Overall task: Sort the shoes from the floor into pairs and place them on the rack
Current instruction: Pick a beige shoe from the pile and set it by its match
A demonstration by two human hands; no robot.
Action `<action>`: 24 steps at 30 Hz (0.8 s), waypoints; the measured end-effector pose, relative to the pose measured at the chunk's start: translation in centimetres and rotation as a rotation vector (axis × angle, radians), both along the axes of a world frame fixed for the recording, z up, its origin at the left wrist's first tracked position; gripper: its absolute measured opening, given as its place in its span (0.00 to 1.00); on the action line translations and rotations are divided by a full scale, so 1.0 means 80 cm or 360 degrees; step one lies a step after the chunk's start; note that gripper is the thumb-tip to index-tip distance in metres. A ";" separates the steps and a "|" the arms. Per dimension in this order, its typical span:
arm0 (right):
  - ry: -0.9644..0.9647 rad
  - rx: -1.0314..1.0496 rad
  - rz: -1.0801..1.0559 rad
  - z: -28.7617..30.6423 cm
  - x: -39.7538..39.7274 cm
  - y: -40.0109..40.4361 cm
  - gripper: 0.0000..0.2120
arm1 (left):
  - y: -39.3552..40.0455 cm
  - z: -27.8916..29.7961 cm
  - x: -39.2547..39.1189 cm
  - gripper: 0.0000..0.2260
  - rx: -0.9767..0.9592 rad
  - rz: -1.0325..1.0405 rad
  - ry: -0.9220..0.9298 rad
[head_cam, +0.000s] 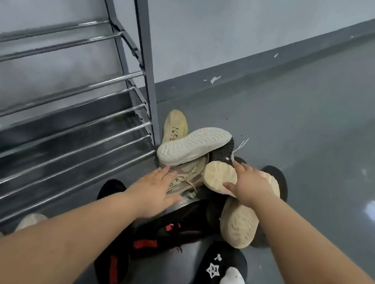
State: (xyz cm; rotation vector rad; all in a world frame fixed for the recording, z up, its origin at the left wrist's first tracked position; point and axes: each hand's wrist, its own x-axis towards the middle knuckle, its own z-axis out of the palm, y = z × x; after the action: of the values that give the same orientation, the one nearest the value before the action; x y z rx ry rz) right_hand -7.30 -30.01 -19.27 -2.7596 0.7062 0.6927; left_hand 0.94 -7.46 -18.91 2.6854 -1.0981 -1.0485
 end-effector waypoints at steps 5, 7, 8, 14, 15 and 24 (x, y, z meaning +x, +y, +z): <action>-0.0015 0.0077 -0.0123 -0.027 0.011 -0.037 0.31 | -0.066 -0.020 0.013 0.31 -0.0153 0.0129 0.0179; -0.0013 0.0163 -0.0146 -0.035 0.014 -0.049 0.31 | -0.089 -0.040 0.020 0.33 -0.0202 0.0234 0.0300; -0.0010 0.0205 -0.0168 -0.039 0.016 -0.054 0.30 | -0.099 -0.048 0.022 0.36 -0.0249 0.0327 0.0365; 0.0120 0.0399 -0.0228 -0.058 0.046 -0.062 0.30 | -0.134 -0.091 0.016 0.27 -0.0311 0.0898 0.0677; 0.0159 0.0404 -0.0203 -0.059 0.051 -0.061 0.30 | -0.138 -0.093 0.012 0.24 -0.0397 0.1025 0.0777; 0.0321 0.0508 -0.0174 -0.036 0.067 -0.036 0.39 | -0.112 -0.062 0.001 0.15 -0.0826 0.1684 0.1262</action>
State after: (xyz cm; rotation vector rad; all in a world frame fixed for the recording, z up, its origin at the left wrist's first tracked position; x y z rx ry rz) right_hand -1.93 -32.87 -22.15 -2.3672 0.7089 0.9762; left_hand 1.01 -16.40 -23.89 1.6813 0.1969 -1.1390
